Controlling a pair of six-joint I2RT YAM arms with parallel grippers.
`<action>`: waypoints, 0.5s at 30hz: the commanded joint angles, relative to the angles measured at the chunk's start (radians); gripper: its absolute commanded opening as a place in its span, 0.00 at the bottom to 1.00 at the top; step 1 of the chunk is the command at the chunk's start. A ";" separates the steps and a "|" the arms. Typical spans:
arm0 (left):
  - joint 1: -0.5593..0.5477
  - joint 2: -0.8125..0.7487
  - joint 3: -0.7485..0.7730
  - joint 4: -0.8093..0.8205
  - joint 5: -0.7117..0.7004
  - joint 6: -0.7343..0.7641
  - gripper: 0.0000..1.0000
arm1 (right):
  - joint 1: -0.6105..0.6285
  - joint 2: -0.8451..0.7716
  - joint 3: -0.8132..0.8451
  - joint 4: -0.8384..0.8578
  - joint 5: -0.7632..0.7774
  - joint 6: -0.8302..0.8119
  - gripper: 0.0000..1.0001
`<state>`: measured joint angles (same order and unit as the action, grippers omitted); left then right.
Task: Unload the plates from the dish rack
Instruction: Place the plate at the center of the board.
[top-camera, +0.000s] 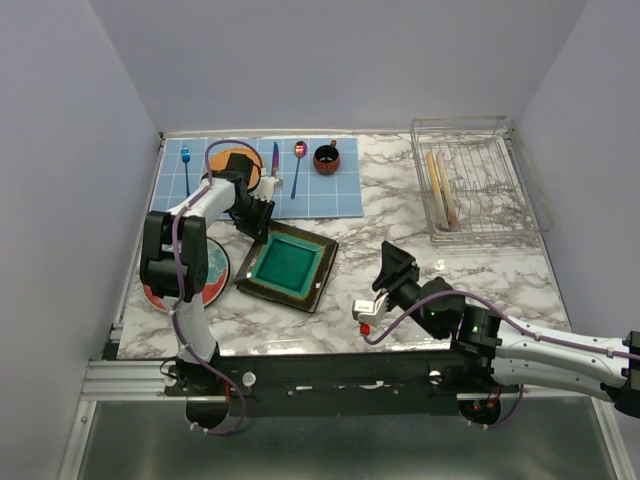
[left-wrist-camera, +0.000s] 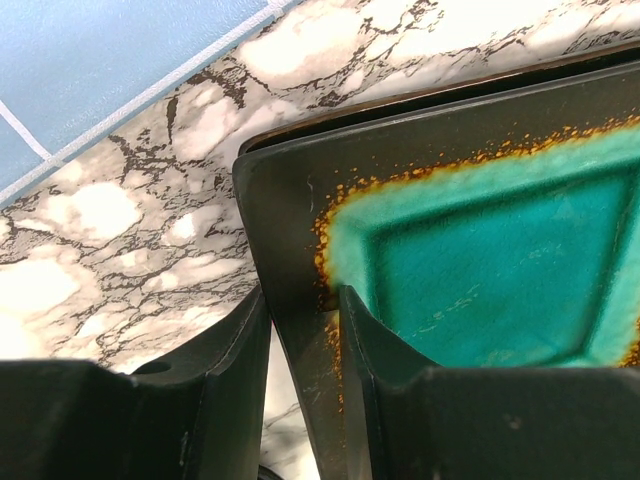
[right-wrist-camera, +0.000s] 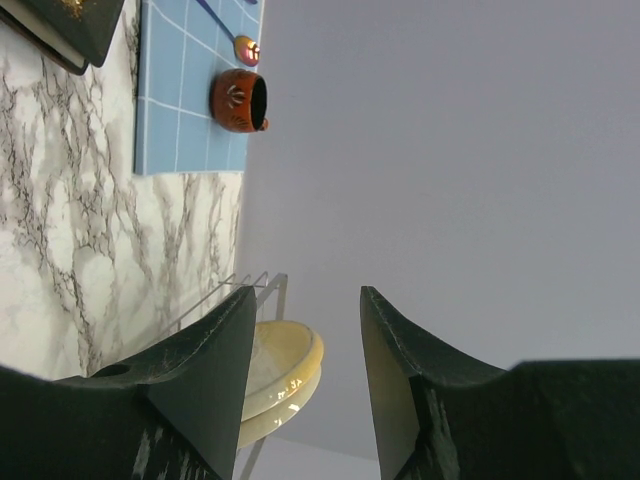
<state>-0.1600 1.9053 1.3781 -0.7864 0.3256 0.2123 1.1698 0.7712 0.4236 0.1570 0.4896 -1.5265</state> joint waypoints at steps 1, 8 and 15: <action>-0.032 -0.006 -0.056 -0.025 -0.045 0.033 0.32 | -0.004 -0.009 -0.008 0.021 0.014 -0.015 0.54; -0.035 -0.012 -0.070 -0.011 -0.040 0.018 0.32 | -0.004 -0.009 -0.009 0.022 0.014 -0.018 0.54; -0.039 -0.029 -0.076 -0.004 -0.037 -0.020 0.32 | -0.004 -0.009 -0.008 0.024 0.010 -0.024 0.54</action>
<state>-0.1699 1.8820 1.3491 -0.7559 0.3092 0.1940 1.1698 0.7712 0.4232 0.1570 0.4892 -1.5379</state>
